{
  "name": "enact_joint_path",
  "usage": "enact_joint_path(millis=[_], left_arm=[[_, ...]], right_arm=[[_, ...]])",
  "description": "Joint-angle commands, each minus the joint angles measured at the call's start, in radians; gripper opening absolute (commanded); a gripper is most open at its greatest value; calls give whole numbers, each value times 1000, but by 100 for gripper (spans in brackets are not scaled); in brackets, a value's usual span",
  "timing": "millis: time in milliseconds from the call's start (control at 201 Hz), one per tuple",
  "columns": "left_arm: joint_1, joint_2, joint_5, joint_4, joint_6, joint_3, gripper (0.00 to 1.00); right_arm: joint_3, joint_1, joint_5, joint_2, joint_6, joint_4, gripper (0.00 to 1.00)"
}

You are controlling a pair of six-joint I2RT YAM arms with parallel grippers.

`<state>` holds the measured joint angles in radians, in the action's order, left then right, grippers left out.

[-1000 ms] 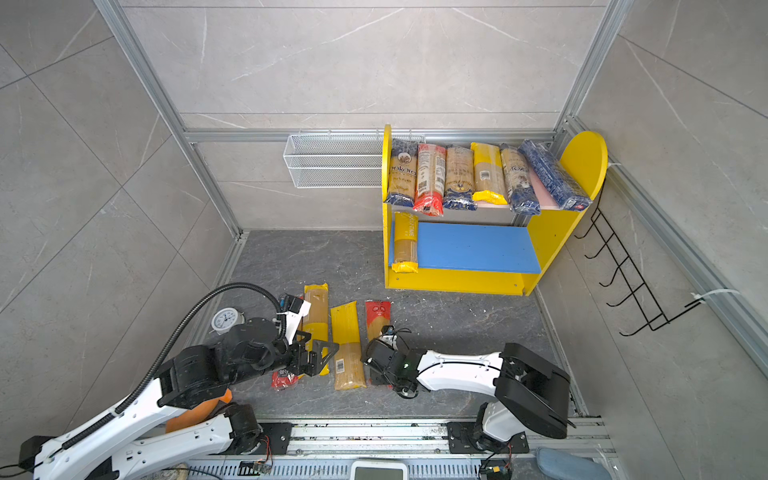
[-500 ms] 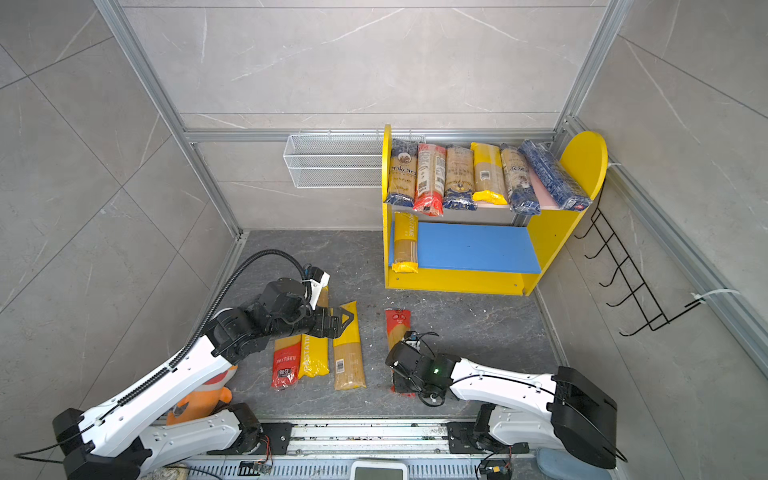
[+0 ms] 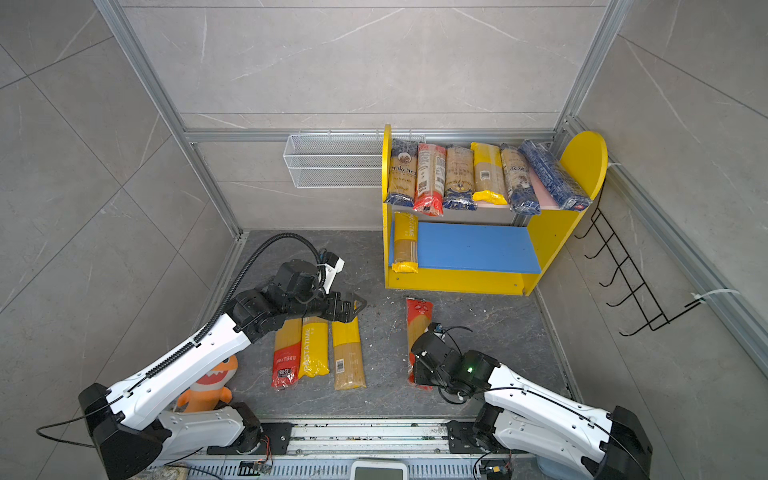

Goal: Place and organize the pasta boxes and bags onto the shelf
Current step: 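Lift the red pack and carry it onto the blue lower shelf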

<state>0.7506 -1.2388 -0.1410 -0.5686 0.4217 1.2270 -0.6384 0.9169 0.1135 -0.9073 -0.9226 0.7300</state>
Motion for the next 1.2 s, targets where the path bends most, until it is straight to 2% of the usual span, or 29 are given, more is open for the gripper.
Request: enact_joint_path(millis=[0, 294, 637, 777, 1005, 1200], left_arm=[[-18, -10, -35, 42, -43, 53, 100], [-63, -59, -82, 50, -67, 116, 100], [-124, -143, -138, 64, -102, 211, 100], [-156, -168, -155, 65, -115, 240, 100], [-205, -213, -180, 42, -138, 297, 100], [-246, -231, -180, 19, -155, 327, 100]], right_arm=[[-129, -25, 91, 39, 91, 22, 0], [-365, -124, 127, 11, 228, 154, 0], [-561, -280, 129, -139, 384, 151, 0], [-588, -374, 115, -221, 459, 72, 0], [-662, -568, 11, -404, 550, -118, 0], [-786, -638, -41, -573, 606, -168, 0]])
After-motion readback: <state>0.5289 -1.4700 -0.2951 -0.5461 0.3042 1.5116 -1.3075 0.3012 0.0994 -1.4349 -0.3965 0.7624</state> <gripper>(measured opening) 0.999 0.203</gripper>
